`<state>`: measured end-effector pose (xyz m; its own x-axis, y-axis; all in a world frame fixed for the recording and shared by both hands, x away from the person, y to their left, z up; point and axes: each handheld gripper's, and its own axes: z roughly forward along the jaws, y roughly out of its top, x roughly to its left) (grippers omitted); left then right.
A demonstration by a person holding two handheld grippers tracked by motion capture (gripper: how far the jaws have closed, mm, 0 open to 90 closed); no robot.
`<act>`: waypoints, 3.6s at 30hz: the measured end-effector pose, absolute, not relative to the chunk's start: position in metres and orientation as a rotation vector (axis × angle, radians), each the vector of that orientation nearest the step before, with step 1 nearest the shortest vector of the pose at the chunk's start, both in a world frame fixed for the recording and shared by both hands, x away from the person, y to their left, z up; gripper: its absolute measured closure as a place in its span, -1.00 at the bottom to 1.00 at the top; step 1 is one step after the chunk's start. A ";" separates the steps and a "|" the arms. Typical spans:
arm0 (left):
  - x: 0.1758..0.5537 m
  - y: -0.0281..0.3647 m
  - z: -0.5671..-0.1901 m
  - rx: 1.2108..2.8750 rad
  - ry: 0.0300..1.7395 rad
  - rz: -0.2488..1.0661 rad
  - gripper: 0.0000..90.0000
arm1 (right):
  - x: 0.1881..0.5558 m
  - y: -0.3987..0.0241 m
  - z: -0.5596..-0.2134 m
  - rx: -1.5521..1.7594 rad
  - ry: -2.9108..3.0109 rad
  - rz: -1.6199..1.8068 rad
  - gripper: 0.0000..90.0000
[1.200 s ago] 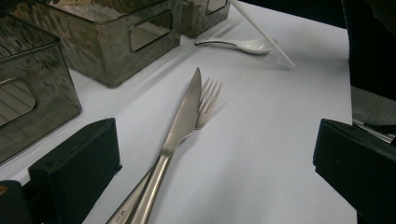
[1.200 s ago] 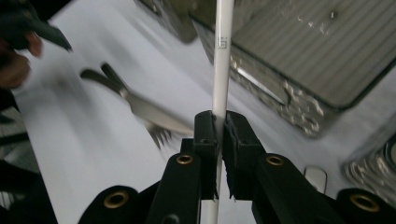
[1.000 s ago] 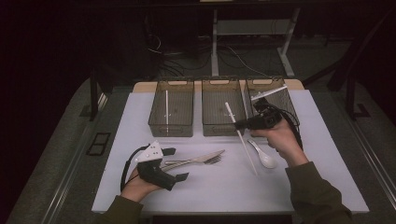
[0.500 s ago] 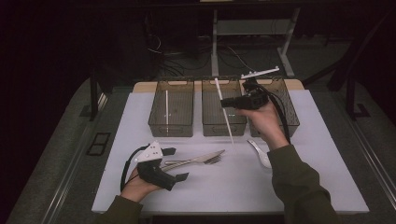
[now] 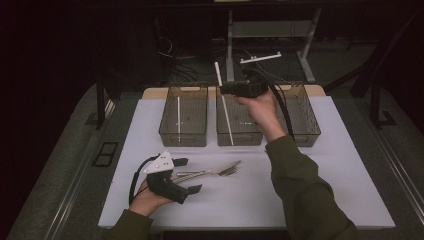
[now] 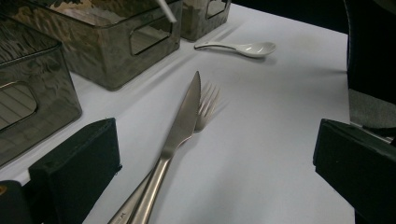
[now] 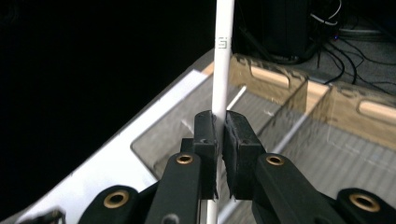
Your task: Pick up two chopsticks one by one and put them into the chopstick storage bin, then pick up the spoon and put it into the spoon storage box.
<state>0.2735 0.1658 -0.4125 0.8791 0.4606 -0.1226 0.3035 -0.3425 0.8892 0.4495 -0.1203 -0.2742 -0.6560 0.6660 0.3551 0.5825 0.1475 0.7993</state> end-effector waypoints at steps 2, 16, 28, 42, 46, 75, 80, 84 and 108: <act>0.273 0.166 -0.412 1.955 0.558 0.183 -1.00 | 0.456 -0.112 -0.272 1.260 2.296 1.569 0.85; 0.274 0.168 -0.412 1.947 0.547 0.179 -1.00 | 0.486 -0.062 -0.268 1.280 2.220 1.615 0.85; 0.274 0.167 -0.412 1.934 0.556 0.165 -1.00 | 0.503 -0.038 -0.293 1.319 2.206 1.572 0.85; 0.274 0.167 -0.412 1.929 0.554 0.159 -1.00 | 0.516 -0.020 -0.327 1.365 2.303 1.439 0.85; 0.274 0.166 -0.412 1.921 0.557 0.155 -1.00 | 0.521 -0.014 -0.334 1.383 2.322 1.433 0.85; 0.274 0.167 -0.412 1.936 0.550 0.162 -1.00 | 0.516 -0.014 -0.357 1.308 2.457 1.292 0.38; 0.273 0.167 -0.412 1.946 0.548 0.168 -1.00 | 0.505 -0.032 -0.352 1.255 2.461 1.316 0.15; 0.274 0.169 -0.413 1.951 0.550 0.176 -1.00 | 0.493 -0.047 -0.348 1.214 2.468 1.320 0.03; 0.276 0.170 -0.415 1.950 0.577 0.180 -1.00 | 0.424 -0.128 -0.338 0.960 2.506 1.401 -0.19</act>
